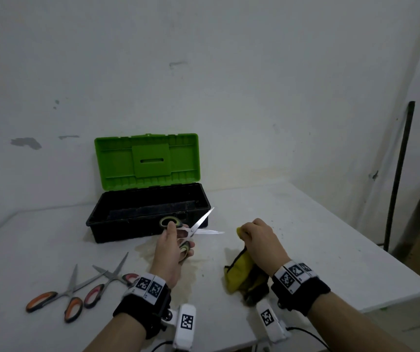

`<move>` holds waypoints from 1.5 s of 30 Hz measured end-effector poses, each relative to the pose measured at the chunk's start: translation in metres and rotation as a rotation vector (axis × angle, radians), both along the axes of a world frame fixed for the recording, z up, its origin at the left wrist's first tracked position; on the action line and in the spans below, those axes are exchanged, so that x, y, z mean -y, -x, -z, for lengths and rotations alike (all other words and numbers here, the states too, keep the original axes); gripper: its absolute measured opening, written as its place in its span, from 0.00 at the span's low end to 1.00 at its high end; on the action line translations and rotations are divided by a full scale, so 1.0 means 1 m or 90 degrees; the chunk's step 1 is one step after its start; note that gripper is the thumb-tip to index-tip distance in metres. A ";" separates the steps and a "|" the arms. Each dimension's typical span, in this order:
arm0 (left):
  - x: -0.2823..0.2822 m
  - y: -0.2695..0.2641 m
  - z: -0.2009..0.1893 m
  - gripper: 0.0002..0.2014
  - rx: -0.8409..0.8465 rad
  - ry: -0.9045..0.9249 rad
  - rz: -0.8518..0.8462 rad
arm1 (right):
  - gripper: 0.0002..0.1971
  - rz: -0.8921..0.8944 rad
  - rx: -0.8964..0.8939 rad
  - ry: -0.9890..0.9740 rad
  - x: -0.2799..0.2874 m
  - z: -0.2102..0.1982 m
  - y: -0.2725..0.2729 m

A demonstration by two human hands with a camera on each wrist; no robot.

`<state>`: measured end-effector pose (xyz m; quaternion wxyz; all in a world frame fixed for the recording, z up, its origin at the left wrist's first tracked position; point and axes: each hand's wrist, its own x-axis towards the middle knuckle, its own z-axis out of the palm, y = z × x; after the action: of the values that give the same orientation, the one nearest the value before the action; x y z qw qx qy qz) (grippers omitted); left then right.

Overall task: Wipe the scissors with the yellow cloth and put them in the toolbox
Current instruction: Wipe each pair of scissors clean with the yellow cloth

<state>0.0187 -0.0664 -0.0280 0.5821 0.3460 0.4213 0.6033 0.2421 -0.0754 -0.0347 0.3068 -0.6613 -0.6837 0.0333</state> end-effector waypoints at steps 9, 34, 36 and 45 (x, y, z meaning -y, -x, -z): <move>-0.001 0.020 0.006 0.07 -0.163 -0.054 0.047 | 0.10 0.034 -0.026 0.099 -0.043 0.007 0.003; -0.002 -0.021 -0.010 0.14 0.101 -0.021 0.008 | 0.14 -0.246 -0.349 0.259 0.005 -0.042 0.072; -0.006 -0.009 -0.008 0.08 0.057 -0.038 -0.018 | 0.14 -0.237 -0.357 0.249 0.003 -0.045 0.064; -0.015 0.030 -0.005 0.08 -0.162 -0.042 0.098 | 0.13 -0.204 -0.366 0.227 -0.006 -0.048 0.049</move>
<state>-0.0118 -0.0512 -0.0225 0.5565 0.4703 0.4438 0.5217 0.1927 -0.0692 0.0133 0.3571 -0.5523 -0.6481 0.3838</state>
